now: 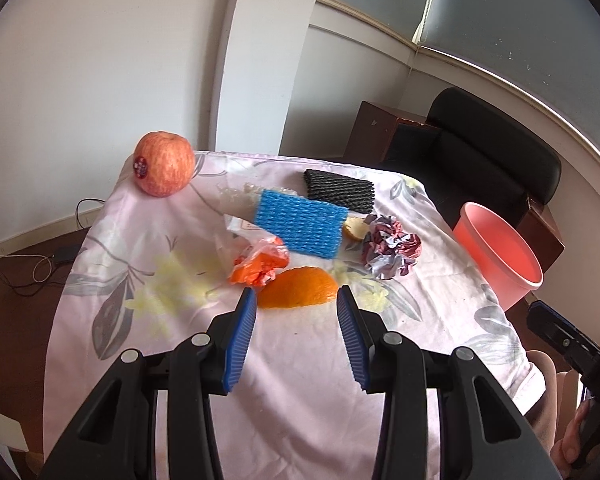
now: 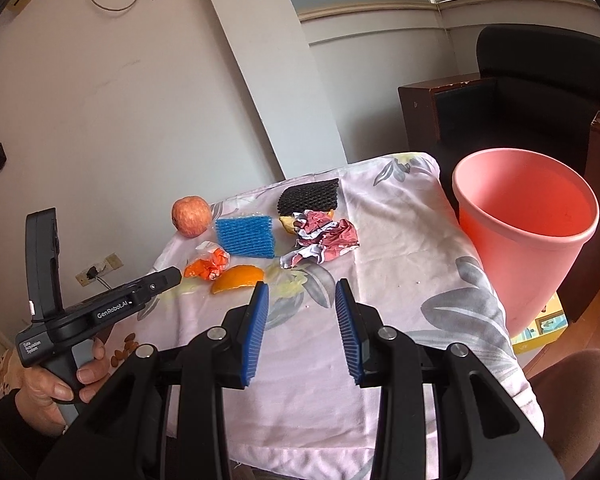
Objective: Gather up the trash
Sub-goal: 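Move both open tools back toward the foil wrappers on the table, then grasp the clear plastic bag with the left tool while the right tool grasps the foil wrapper, then carry the plastic bag and foil wrapper over the pink bin with both tools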
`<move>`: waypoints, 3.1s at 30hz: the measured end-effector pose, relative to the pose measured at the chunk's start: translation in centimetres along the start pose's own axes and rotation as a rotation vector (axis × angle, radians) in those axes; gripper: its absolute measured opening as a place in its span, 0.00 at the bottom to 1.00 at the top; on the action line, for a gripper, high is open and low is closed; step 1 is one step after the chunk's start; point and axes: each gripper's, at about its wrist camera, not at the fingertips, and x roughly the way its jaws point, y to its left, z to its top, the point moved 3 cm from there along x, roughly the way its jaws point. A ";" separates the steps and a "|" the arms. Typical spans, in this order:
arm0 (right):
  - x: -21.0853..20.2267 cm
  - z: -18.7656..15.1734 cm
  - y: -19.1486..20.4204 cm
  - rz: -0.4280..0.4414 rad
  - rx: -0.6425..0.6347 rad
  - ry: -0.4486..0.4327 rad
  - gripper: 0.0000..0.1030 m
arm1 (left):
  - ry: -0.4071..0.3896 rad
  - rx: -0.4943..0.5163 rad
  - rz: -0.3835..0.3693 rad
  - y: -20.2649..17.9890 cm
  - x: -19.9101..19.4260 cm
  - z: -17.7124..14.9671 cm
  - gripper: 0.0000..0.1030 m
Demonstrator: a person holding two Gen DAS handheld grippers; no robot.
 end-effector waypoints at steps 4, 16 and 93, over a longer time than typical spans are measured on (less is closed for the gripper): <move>0.1 0.0 0.3 0.024 -0.006 0.009 0.34 | 0.001 -0.007 0.020 1.2 -0.3 -0.4 0.40; 3.2 -0.7 0.8 0.080 0.004 0.131 0.34 | 0.021 -0.007 0.038 3.2 1.1 -0.3 0.42; 3.6 5.3 -8.2 -0.119 0.106 -0.011 0.25 | -0.071 0.158 -0.236 -6.3 -0.6 4.8 0.03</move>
